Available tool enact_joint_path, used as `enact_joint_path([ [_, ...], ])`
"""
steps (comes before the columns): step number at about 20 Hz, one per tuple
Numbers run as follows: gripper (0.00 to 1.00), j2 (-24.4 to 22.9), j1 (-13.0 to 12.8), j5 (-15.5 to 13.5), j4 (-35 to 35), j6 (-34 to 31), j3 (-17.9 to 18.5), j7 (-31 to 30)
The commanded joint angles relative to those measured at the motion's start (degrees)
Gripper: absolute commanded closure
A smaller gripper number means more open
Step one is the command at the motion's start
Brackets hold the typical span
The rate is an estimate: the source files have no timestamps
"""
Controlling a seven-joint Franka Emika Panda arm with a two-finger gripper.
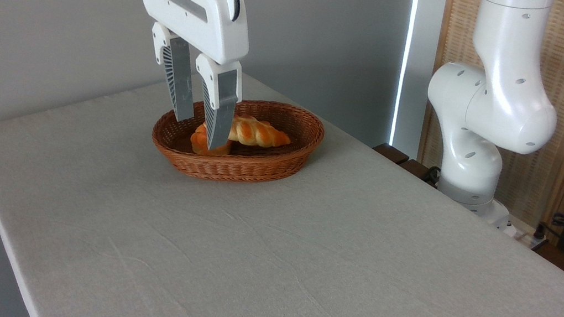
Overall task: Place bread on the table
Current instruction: 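Lower the gripper into the basket over the braided bread roll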
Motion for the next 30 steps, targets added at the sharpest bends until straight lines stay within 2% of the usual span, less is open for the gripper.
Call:
enact_joint_path([
  [1, 0.0, -3.3, -0.3, -1.2, -3.7, -0.8, -2.8, -0.1],
  [4, 0.0, -7.0, -0.4, -4.1, -9.8, 3.5, -6.6, -0.1],
  [8, 0.0, -11.4, -0.6, -6.2, -18.1, 9.5, -9.8, -0.1],
  [9, 0.0, -11.9, -0.9, -7.0, -19.0, 10.4, -10.4, -0.1],
  [10, 0.0, -12.5, -2.7, -8.5, -21.4, 12.3, -11.3, -0.1],
  [14, 0.0, -13.2, -7.8, -8.6, -24.6, 15.3, -11.3, -0.1],
  [21, 0.0, -14.7, -14.5, -8.3, -30.2, 15.8, -11.2, 0.3],
  [26, 0.0, -18.8, -15.3, -8.4, -37.0, 18.5, -11.4, 0.3],
  [30, 0.0, -19.0, -17.3, -8.4, -39.2, 21.1, -11.4, 0.3],
])
